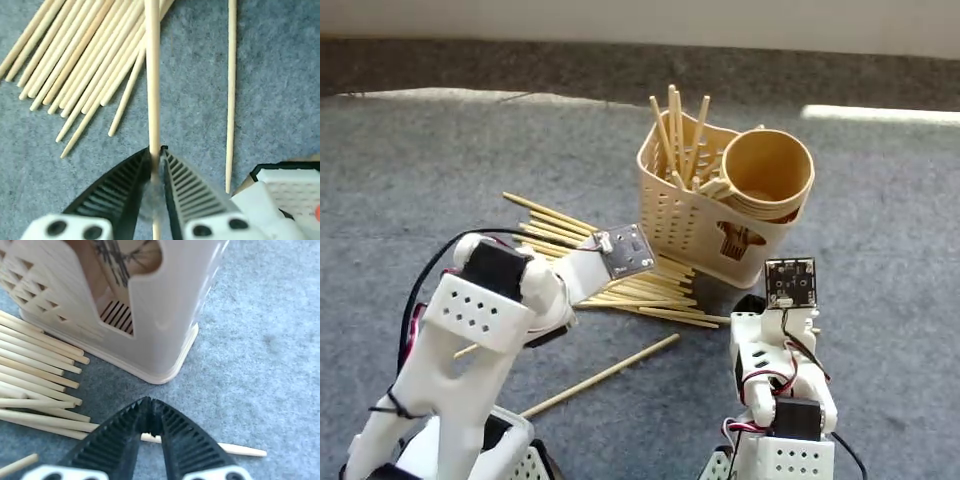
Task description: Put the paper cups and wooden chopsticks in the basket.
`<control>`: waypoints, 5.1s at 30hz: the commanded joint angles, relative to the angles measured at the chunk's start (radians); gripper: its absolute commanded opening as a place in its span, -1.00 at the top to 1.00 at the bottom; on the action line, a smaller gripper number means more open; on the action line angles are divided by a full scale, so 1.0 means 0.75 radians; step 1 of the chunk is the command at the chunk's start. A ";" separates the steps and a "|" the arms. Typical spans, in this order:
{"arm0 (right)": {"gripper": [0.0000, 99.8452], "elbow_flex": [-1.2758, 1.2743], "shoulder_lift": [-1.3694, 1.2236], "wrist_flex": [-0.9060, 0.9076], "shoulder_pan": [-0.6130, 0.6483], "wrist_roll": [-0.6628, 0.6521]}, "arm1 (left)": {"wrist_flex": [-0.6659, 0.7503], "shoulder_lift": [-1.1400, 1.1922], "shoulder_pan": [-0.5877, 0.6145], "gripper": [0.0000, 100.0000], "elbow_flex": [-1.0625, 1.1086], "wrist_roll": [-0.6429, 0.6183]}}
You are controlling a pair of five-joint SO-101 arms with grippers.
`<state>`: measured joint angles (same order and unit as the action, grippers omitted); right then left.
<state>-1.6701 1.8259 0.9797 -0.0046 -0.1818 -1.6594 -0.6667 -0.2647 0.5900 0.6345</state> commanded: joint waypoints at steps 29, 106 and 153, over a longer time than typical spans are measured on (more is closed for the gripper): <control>0.98 -0.179 0.013 0.001 -0.013 -0.012 | 1.577 -0.187 -0.044 0.99 -0.294 -1.088; 0.98 -0.179 0.013 0.001 -0.013 -0.012 | 0.387 -0.013 -0.484 0.75 0.028 -0.489; 0.98 -0.179 0.013 0.007 -0.013 -0.012 | 0.949 -0.001 -0.568 0.93 0.793 -0.491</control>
<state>-1.6701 1.8259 0.9797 -0.0046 -0.1818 -0.9628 -0.6513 -0.7050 1.1914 0.2601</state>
